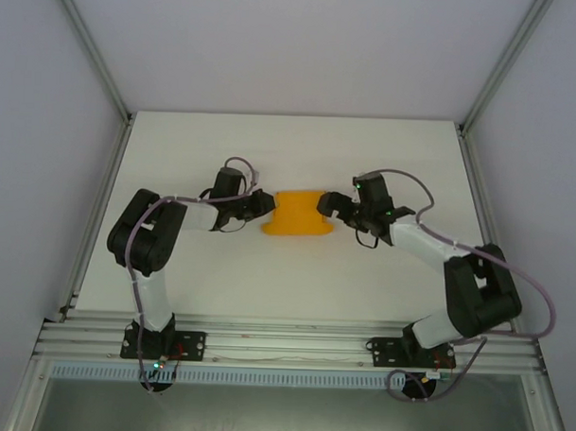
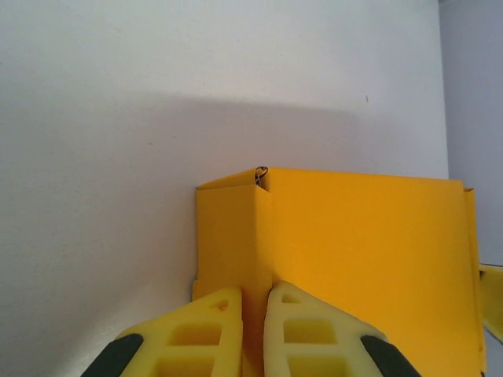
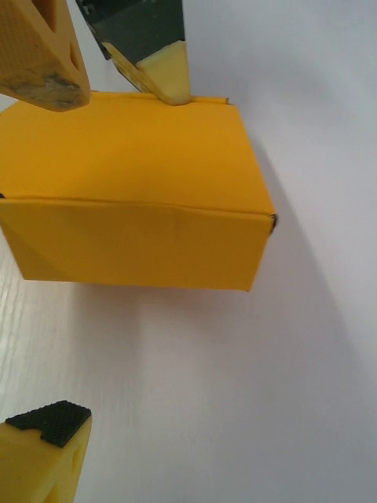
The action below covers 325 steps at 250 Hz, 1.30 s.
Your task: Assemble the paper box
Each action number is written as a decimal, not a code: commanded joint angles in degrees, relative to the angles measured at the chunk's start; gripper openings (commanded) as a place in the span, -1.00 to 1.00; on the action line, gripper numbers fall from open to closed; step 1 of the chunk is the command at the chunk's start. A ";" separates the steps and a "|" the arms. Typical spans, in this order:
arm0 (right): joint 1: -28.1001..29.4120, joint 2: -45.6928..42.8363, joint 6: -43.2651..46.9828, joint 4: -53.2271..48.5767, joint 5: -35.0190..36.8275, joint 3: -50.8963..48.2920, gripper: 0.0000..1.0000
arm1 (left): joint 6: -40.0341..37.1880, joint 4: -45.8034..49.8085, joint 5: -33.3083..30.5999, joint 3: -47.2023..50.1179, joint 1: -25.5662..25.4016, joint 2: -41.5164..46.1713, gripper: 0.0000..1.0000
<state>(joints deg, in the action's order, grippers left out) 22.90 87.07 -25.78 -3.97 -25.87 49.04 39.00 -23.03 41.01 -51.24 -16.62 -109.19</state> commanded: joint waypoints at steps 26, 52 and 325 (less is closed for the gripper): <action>-1.32 8.83 -2.52 6.98 -14.65 4.71 0.77 | -1.98 5.71 -2.18 2.78 0.65 -4.28 -0.75; -1.27 12.24 -5.58 12.47 -19.81 5.34 0.68 | -2.39 5.30 -1.89 2.78 0.54 -4.24 -0.75; -10.27 -3.40 -31.52 -9.64 -21.89 6.20 -0.25 | -68.06 37.38 -14.28 -9.54 -17.83 27.76 0.99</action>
<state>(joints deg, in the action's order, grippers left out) 14.83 86.76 -49.15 -8.10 -44.21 55.09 -9.69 -1.74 30.30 -56.71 -32.05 -81.01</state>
